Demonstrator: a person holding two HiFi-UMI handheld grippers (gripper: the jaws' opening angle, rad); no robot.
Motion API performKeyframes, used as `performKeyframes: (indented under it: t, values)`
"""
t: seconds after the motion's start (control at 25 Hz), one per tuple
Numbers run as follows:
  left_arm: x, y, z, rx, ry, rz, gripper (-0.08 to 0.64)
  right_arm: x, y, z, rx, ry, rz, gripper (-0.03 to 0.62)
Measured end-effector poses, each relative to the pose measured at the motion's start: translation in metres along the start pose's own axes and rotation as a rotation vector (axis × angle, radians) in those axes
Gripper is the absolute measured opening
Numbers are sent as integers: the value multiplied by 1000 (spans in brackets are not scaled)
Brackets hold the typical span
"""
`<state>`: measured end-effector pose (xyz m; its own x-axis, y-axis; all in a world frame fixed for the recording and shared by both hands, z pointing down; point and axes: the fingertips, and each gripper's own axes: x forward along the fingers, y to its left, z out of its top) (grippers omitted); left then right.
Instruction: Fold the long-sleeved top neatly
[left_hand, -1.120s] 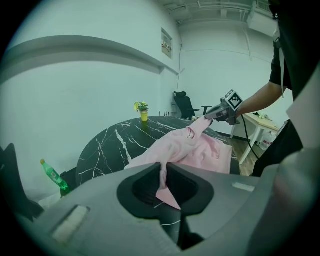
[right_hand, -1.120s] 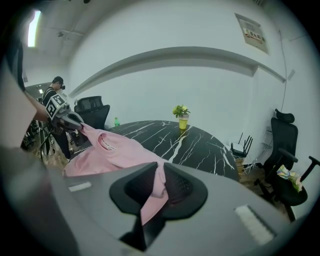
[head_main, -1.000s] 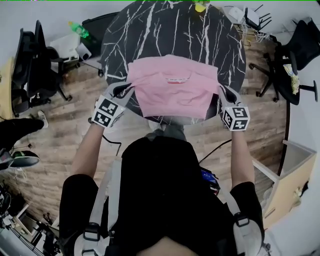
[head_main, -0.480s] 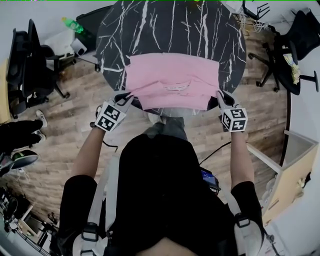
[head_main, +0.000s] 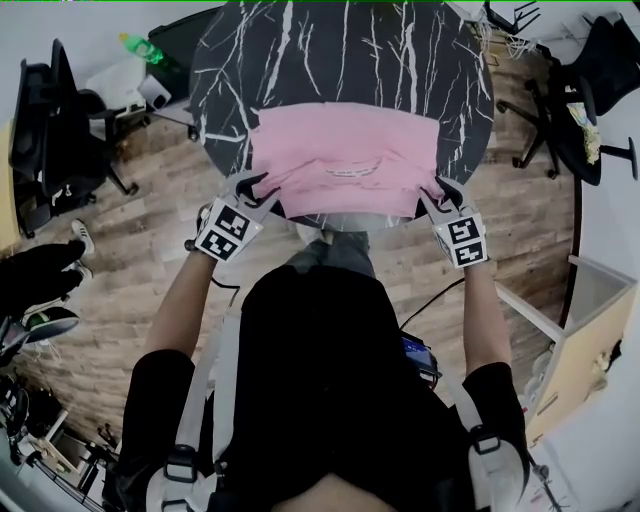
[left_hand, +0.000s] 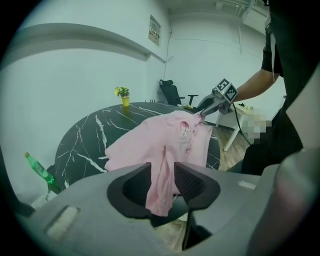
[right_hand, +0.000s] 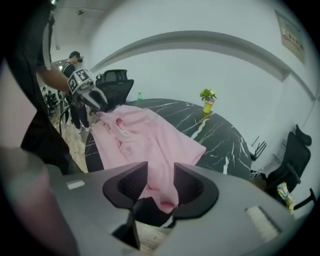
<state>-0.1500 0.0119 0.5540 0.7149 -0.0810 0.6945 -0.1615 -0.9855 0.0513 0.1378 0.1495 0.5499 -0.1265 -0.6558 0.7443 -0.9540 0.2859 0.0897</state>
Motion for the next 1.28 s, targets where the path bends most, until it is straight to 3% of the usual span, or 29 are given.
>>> performKeyframes:
  t: [0.2, 0.32, 0.48, 0.56, 0.72, 0.8, 0.96, 1.16, 1.28]
  values:
    - [33, -6, 22, 4, 26, -93, 164, 24, 12, 42, -53, -39, 77, 167]
    - [58, -13, 16, -40, 98, -174, 192, 52, 26, 42, -57, 30, 160, 204]
    - [68, -24, 15, -21, 146, -231, 165, 71, 34, 26, -47, 123, 210, 229]
    - [68, -29, 17, -23, 148, -260, 81, 70, 37, 25, -59, 142, 204, 176]
    - [56, -42, 21, -43, 108, -311, 51, 56, 52, 25, -159, 133, 182, 61]
    - [49, -53, 23, -18, 88, -332, 44, 45, 59, 21, -183, 122, 187, 51]
    - [37, -68, 21, 75, 72, -336, 37, 24, 73, 6, -186, 105, 199, 41]
    - [35, -75, 13, 75, 66, -306, 37, 12, 86, -15, -177, 109, 205, 38]
    - [37, -71, 9, 100, 69, -257, 119, 16, 79, 9, -151, 16, 166, 72]
